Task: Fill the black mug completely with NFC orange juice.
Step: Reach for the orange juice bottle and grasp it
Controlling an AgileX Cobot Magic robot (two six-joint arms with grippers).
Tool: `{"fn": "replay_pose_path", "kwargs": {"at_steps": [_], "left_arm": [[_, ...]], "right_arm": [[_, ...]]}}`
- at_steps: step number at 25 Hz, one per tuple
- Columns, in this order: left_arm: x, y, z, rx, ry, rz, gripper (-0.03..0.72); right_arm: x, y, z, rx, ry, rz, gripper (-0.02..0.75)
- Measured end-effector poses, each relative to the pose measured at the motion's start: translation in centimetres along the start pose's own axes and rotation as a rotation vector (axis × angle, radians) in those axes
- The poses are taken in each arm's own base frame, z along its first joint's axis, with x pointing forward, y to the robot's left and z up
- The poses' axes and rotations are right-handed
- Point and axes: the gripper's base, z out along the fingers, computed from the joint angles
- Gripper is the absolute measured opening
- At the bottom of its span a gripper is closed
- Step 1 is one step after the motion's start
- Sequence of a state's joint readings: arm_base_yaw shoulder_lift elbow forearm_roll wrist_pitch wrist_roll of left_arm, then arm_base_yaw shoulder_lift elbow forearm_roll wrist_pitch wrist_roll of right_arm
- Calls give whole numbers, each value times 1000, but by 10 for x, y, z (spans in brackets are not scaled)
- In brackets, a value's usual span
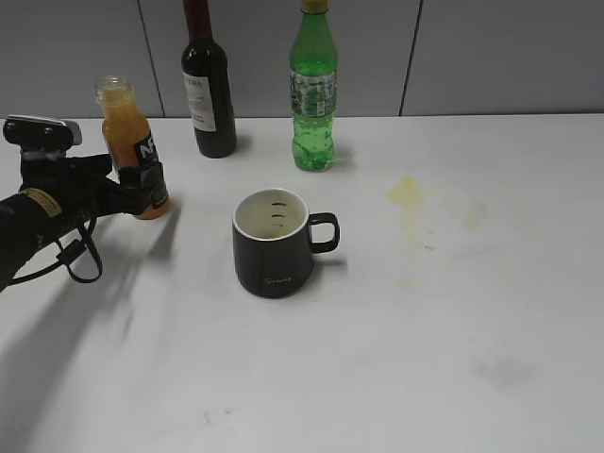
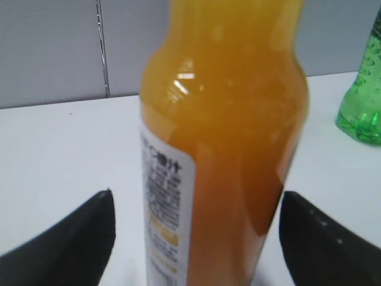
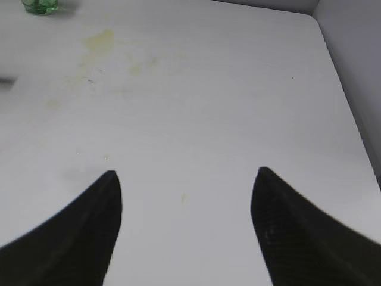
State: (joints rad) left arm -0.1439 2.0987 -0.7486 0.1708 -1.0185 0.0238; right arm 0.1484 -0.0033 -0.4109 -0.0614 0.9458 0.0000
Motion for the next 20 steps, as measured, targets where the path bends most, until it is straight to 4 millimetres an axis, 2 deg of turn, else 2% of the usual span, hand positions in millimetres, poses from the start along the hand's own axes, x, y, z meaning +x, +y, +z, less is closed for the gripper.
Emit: {"fn": "replay_pose_path", "kwargs": {"at_steps": [11,20], "left_arm": [[9,3,36,7,-29,10,641],[17,2,49,30,-34,22,580]], "right_arm": [[0,0,0,0,0,0,519],[0,0,0,0,0,0,519]]}}
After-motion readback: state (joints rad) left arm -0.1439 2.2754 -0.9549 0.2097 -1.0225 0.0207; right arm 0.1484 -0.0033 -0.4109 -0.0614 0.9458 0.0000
